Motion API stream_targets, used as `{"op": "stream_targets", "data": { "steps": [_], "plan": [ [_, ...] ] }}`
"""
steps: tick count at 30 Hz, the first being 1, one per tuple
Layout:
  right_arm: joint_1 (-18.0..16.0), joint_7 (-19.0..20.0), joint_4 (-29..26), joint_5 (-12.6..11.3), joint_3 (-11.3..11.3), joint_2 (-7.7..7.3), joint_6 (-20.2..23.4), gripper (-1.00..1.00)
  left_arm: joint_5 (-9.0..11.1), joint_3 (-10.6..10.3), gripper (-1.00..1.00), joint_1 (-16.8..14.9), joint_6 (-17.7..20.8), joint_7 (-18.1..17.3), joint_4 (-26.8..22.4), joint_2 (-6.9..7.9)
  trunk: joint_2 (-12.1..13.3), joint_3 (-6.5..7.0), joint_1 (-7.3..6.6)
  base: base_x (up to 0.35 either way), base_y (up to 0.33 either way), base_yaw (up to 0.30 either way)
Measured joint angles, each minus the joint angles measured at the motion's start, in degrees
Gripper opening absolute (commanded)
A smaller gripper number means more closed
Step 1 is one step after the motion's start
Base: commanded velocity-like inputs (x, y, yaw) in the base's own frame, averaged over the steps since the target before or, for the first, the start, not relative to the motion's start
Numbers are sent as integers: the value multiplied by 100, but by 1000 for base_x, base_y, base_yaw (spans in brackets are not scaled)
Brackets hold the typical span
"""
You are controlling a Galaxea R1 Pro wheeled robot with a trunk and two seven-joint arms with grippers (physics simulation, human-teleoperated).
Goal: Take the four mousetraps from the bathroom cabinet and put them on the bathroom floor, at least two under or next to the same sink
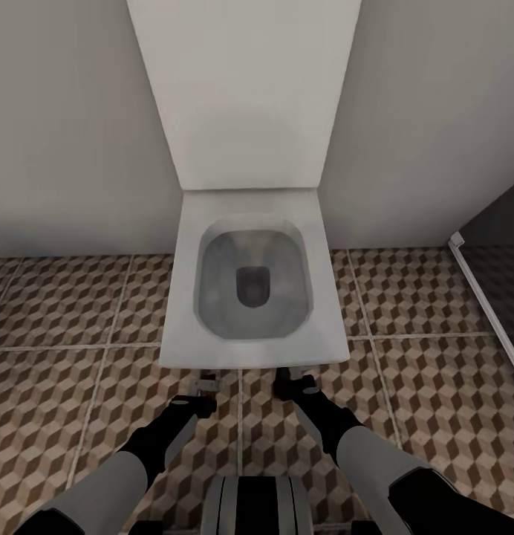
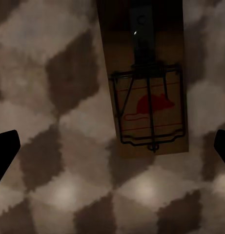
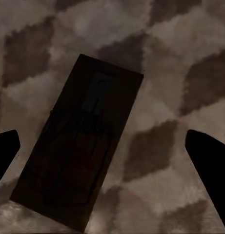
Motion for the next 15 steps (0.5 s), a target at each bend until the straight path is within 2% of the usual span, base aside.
{"op": "stream_targets", "data": {
  "steps": [15],
  "plan": [
    [-1, 0, 0, 0, -1, 0, 0, 100, 0, 0, 100, 0, 0, 0, 0, 0, 0, 0, 0, 0, 0, 0]
  ]
}}
